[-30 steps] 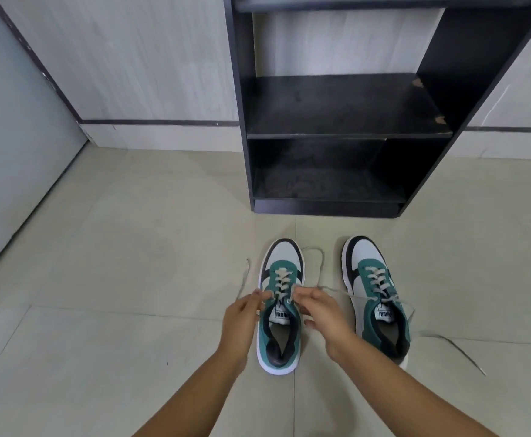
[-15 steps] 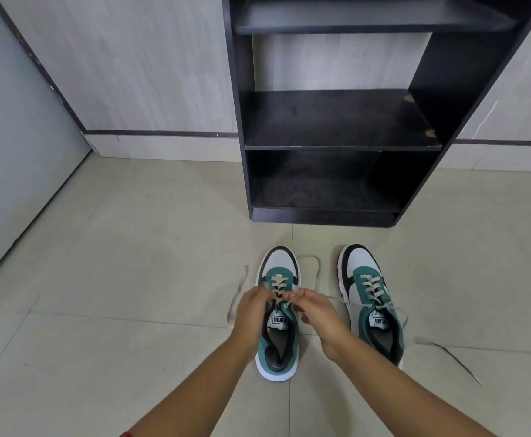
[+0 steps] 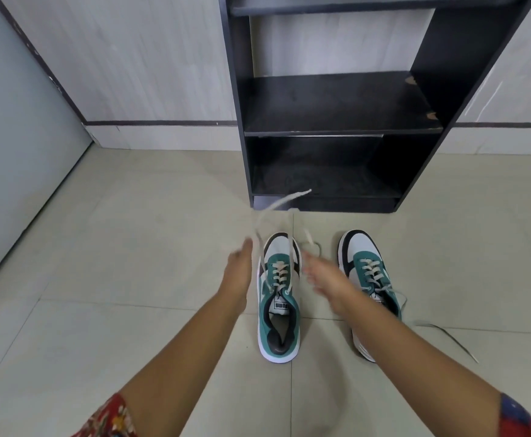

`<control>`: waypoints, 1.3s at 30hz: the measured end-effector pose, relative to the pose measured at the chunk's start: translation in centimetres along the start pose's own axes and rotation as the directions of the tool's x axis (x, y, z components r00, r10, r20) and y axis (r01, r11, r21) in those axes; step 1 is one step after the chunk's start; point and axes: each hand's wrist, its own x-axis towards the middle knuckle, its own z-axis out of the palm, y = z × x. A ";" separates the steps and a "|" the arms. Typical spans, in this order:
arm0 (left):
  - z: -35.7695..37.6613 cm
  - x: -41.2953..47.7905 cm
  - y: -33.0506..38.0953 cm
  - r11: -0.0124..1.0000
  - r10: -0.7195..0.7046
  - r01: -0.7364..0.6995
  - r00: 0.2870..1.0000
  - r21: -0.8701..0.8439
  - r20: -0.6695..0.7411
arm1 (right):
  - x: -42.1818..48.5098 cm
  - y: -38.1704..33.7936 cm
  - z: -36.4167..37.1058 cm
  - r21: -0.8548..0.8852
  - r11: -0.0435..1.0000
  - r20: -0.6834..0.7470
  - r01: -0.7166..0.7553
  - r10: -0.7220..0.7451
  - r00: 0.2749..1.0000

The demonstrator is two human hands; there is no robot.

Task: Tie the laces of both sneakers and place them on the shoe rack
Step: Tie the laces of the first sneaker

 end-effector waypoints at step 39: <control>-0.9 1.2 -3.5 0.520 0.466 -0.308 0.884 0.797 0.037 | 0.5 5.5 3.1 -0.498 0.698 0.049 0.515 -0.569 0.821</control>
